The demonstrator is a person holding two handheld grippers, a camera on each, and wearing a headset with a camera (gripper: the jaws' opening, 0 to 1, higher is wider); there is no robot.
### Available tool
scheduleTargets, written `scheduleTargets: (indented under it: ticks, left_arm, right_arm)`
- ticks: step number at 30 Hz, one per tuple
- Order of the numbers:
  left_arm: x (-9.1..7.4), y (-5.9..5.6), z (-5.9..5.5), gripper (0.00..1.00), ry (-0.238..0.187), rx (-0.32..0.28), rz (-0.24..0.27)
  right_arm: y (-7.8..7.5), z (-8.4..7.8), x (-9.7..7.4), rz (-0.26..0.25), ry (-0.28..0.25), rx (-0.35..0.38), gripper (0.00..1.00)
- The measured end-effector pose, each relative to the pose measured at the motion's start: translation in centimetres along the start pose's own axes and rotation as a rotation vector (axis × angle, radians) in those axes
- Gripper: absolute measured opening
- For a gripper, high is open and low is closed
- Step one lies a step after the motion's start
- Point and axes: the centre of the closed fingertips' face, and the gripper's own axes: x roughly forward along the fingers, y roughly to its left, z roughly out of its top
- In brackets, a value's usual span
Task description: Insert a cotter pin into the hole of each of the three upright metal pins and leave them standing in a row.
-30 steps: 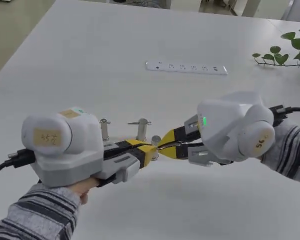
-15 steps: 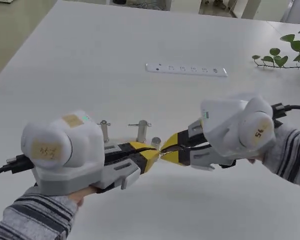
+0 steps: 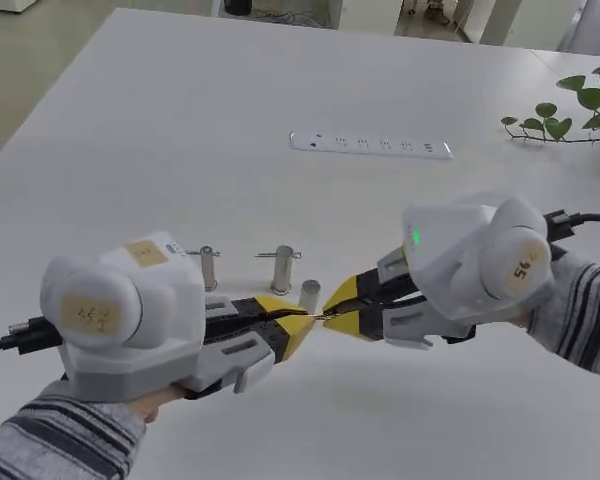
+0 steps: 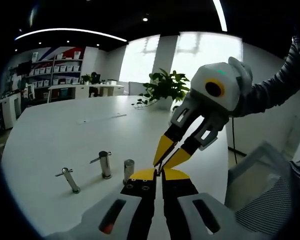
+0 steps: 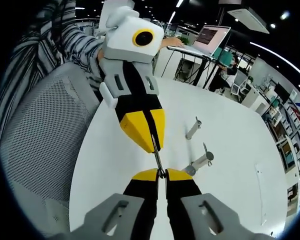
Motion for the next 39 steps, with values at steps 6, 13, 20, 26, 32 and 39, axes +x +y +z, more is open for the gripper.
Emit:
scheduleTargets:
  ticks: [6,13,20,26,32,39]
  left_arm:
    - [0.0,0.8,-0.6,0.01,0.019,0.0,0.036]
    - [0.7,1.4,-0.4,0.11,0.01,0.02,0.062]
    - [1.4,2.4,-0.6,0.2,0.018,0.09,0.125]
    - [2.1,3.2,-1.2,0.23,0.032,0.094,0.17]
    - [2.9,4.1,-1.7,0.26,0.046,0.105,0.222]
    - [4.1,4.7,-2.8,0.24,0.082,0.099,0.243]
  right_arm:
    - [-0.2,0.3,-0.2,-0.011,-0.001,-0.057,0.0]
    - [-0.7,-0.4,-0.1,-0.025,0.033,-0.083,0.0]
    - [-1.8,-2.1,0.0,-0.066,0.089,-0.052,0.0]
    - [-2.7,-4.1,0.2,-0.091,0.152,-0.013,0.0]
    - [-3.2,-5.7,0.6,-0.106,0.204,0.005,0.0]
    - [-3.7,-6.8,1.0,-0.111,0.239,0.027,0.0]
